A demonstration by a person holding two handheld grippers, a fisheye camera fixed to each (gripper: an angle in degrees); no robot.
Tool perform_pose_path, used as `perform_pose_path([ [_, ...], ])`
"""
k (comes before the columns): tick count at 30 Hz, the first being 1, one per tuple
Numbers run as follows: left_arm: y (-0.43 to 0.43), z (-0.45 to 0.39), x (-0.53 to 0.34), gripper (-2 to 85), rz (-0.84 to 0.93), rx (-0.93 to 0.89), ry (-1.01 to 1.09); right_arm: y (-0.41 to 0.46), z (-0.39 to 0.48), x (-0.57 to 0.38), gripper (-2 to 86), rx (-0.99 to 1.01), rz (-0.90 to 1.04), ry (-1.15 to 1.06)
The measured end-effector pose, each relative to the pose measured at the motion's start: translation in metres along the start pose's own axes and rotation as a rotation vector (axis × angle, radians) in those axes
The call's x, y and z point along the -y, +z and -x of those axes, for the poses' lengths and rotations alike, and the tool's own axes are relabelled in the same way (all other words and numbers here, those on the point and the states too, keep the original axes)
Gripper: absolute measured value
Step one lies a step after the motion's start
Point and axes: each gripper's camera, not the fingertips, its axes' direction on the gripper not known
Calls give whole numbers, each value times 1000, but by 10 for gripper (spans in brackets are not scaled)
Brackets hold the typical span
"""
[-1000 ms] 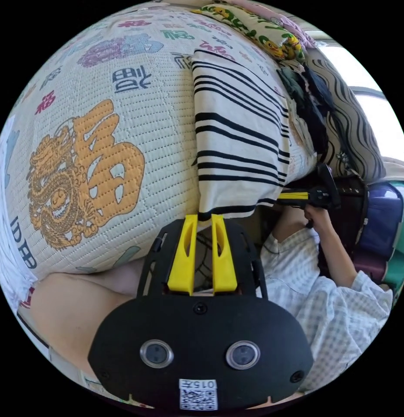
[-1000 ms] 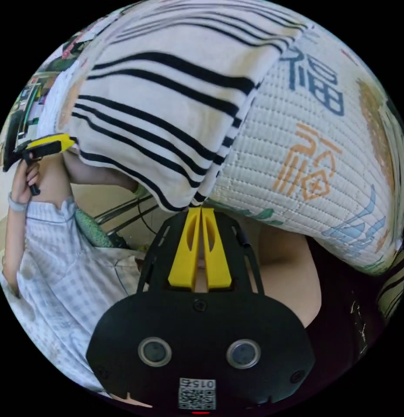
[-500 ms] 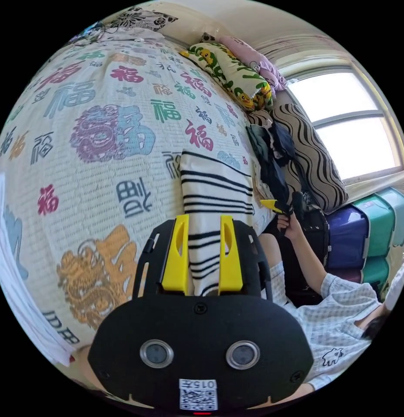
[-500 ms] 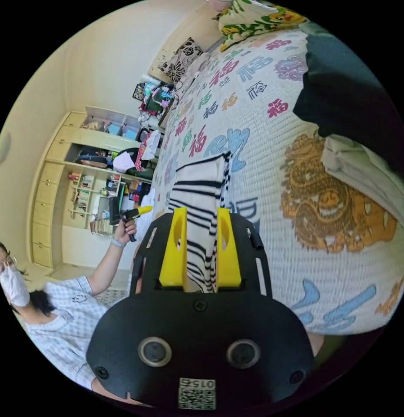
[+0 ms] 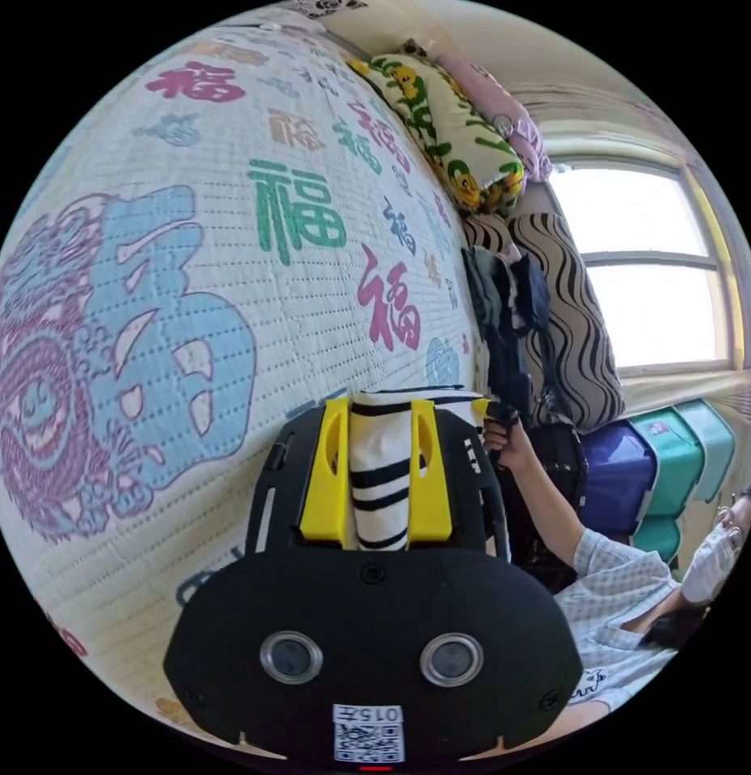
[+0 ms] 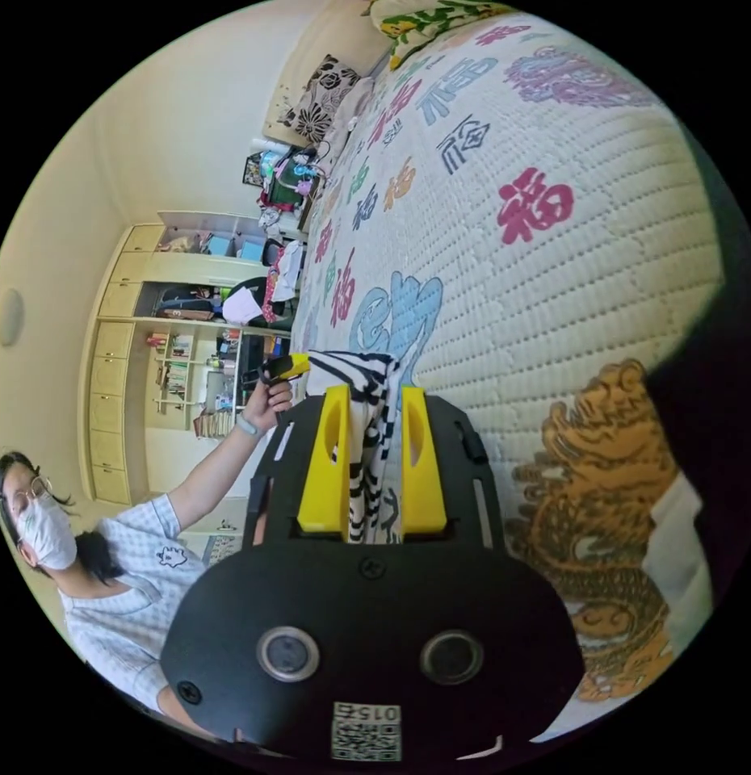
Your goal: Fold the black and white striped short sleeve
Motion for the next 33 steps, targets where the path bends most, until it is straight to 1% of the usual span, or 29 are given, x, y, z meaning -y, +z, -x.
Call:
perform_pose_path([
  [2, 7, -2, 5, 62, 56, 43, 31, 12, -1, 3, 58, 33, 50, -2],
  [4, 8, -2, 4, 32, 92, 18, 56, 20, 1, 2, 46, 54, 75, -21],
  [6, 5, -3, 0, 20, 100, -6, 78, 24, 9, -2, 38, 17, 83, -48],
  [12, -18, -49, -26, 6, 84, 49, 314, 25, 76, -28, 26, -120, 111, -258],
  [15, -42, -75, -57, 5, -1, 15, 440, 19, 113, -62, 26, -127, 67, -375],
  [17, -59, -94, -99, 5, -52, -15, 559, 20, 139, -103, 28, -119, 44, -471],
  [18, -61, -99, -111, 5, -55, -20, 590, 22, 144, -114, 29, -112, 44, -495],
  [20, -66, -111, -161, 7, -40, -24, 690, 36, 157, -162, 33, -103, 87, -559],
  [22, -63, -115, -199, 8, -12, -29, 735, 53, 164, -200, 36, -113, 124, -601],
  [24, -56, -114, -234, 9, 17, -21, 756, 72, 166, -234, 37, -126, 164, -625],
  [26, -37, -109, -273, 11, 75, 13, 752, 104, 166, -273, 39, -180, 234, -648],
  [27, -31, -107, -282, 11, 93, 21, 750, 113, 165, -281, 40, -202, 257, -653],
  [29, -2, -97, -309, 12, 183, 79, 721, 151, 158, -307, 41, -275, 350, -648],
  [33, 41, -80, -334, 15, 289, 163, 681, 207, 145, -334, 45, -397, 470, -645],
])
